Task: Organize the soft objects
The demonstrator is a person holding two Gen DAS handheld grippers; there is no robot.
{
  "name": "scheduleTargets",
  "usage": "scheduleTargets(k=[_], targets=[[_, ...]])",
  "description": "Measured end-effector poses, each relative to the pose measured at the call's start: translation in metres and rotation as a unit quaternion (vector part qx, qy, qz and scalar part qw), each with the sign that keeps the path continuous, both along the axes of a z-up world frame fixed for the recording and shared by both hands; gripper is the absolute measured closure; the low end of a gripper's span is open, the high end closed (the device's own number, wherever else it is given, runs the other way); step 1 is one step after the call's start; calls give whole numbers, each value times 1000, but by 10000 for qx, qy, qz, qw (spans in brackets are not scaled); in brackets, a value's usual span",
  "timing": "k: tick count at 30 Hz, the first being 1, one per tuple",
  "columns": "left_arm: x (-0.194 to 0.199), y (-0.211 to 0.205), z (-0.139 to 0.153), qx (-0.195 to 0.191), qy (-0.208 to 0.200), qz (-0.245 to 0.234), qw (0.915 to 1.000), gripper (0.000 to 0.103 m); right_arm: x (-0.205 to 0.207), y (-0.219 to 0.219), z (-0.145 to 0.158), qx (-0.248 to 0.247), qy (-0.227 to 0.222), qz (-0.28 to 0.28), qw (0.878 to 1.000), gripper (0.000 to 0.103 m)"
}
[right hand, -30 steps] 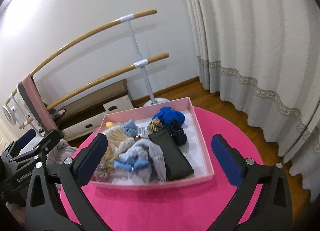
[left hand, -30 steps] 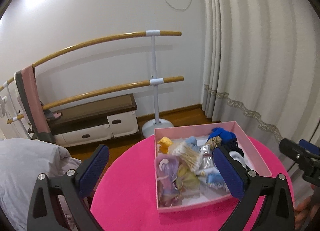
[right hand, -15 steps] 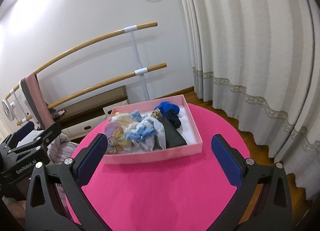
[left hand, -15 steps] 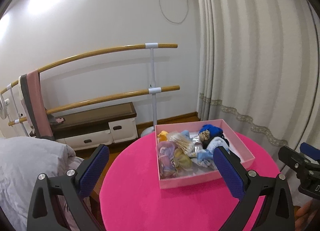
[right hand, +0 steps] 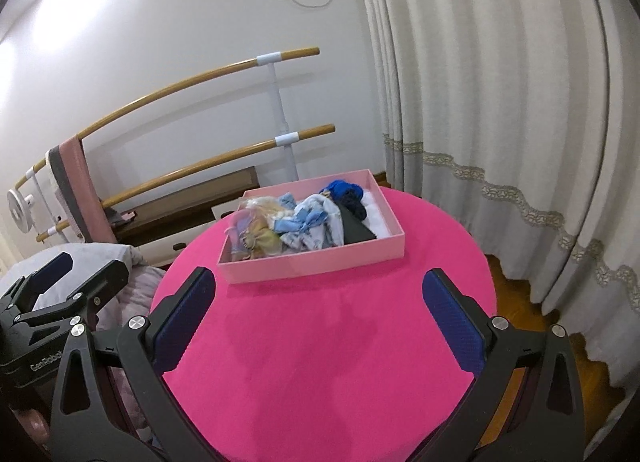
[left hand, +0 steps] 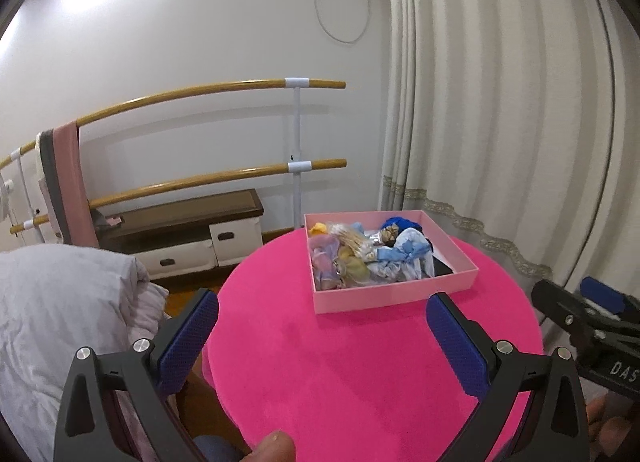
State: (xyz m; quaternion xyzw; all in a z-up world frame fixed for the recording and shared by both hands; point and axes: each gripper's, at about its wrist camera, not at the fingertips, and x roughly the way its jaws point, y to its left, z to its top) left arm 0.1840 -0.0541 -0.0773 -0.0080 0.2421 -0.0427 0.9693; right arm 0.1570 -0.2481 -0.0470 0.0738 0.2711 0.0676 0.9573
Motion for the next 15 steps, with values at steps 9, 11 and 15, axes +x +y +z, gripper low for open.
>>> scheduleTargets(k=[9,11,15], targets=[[-22,3,17,171,-58,154,9997,0,-16,7,2,-20,-44,-1,10000,0],[-25,4,18,159,-27,154,9998,0,-17,5,3,-23,-54,-17,10000,0],[-25,2,21,160,-5,148,9998,0,-17,3,4,-34,-83,-68,9999,0]])
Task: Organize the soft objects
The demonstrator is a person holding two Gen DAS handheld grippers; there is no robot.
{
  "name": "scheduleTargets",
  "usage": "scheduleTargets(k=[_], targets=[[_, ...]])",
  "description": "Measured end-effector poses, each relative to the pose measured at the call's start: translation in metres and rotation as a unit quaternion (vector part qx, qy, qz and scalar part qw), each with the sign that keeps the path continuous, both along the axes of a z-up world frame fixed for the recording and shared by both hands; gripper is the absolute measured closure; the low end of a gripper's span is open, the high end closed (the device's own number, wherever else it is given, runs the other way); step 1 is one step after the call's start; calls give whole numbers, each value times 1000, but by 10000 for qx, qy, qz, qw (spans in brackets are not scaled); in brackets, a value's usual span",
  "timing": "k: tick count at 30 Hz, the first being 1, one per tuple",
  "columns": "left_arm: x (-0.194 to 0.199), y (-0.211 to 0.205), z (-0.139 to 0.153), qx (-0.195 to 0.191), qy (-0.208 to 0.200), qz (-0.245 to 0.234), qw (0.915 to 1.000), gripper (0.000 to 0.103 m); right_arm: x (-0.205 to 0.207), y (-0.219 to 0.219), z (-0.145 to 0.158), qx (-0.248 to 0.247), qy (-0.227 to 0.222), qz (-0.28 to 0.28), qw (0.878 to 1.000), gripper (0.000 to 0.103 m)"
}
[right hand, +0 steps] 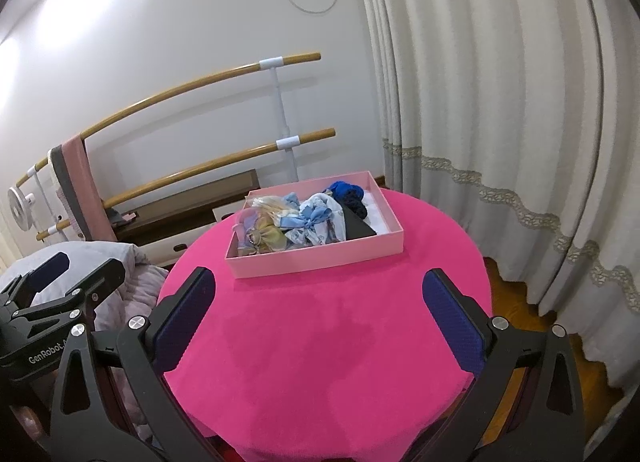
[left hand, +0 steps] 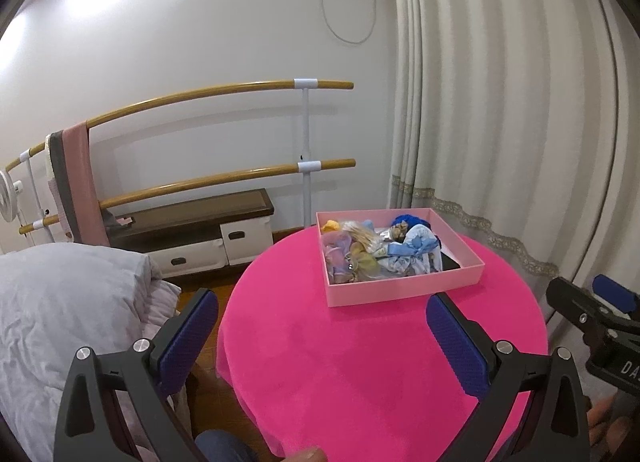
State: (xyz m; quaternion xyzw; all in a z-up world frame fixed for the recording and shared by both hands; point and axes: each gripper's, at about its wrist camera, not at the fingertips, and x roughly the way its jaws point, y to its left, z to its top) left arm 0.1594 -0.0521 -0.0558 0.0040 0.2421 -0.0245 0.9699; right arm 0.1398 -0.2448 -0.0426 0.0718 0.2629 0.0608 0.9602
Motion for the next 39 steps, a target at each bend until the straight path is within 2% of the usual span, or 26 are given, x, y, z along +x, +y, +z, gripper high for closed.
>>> scheduleTargets(k=[7,24,39], targets=[[2,0,5,0,-66,17,10000,0,-6,2,5,-79,-127,-53,9999,0],[-24,-10,14,1,-317,13,9995,0,-49,19,31,-321,-748,-114,9966,0],[-27,-13,9,-73,-466,107,9988,0,-56,16,36,-308,-811,-146,9961,0]])
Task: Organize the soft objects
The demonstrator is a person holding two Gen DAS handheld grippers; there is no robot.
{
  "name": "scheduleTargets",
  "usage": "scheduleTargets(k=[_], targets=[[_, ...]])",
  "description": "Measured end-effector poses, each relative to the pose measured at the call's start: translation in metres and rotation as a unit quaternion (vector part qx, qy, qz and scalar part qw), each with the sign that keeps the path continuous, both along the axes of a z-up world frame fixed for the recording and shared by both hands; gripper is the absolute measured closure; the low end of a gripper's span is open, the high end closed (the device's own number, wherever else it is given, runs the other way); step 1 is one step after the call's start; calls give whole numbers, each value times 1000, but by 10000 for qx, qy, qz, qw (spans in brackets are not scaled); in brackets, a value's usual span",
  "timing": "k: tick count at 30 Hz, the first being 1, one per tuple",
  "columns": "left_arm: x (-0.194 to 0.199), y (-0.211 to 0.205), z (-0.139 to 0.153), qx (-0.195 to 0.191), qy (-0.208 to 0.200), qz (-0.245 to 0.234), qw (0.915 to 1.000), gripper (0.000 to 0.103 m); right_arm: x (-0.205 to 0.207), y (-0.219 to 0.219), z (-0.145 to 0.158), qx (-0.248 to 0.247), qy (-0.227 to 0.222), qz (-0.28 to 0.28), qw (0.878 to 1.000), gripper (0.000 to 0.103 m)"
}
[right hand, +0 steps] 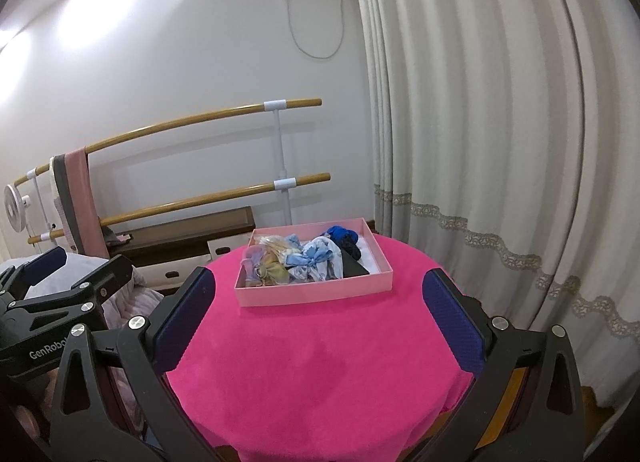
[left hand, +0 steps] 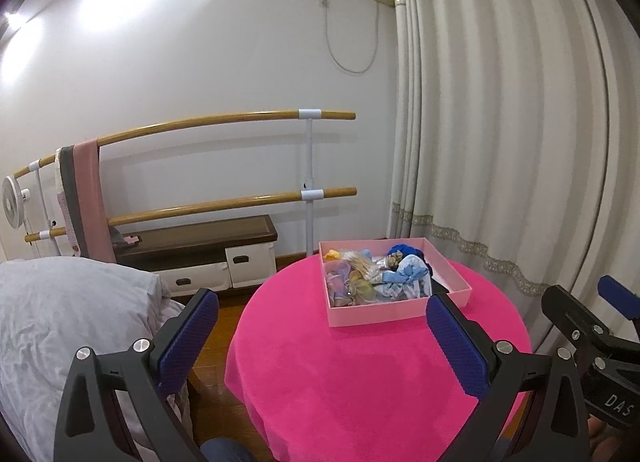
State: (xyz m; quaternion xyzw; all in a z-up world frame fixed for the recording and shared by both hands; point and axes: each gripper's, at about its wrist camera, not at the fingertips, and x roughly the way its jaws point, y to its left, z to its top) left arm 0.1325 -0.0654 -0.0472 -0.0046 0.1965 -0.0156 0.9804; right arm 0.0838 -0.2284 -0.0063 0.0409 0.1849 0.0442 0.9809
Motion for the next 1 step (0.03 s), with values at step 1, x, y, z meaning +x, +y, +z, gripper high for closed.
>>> scheduleTargets(k=[1], targets=[[1,0,-1,-1,-5,0,10000,0,0,0,0,5,-2,-1,10000,0]])
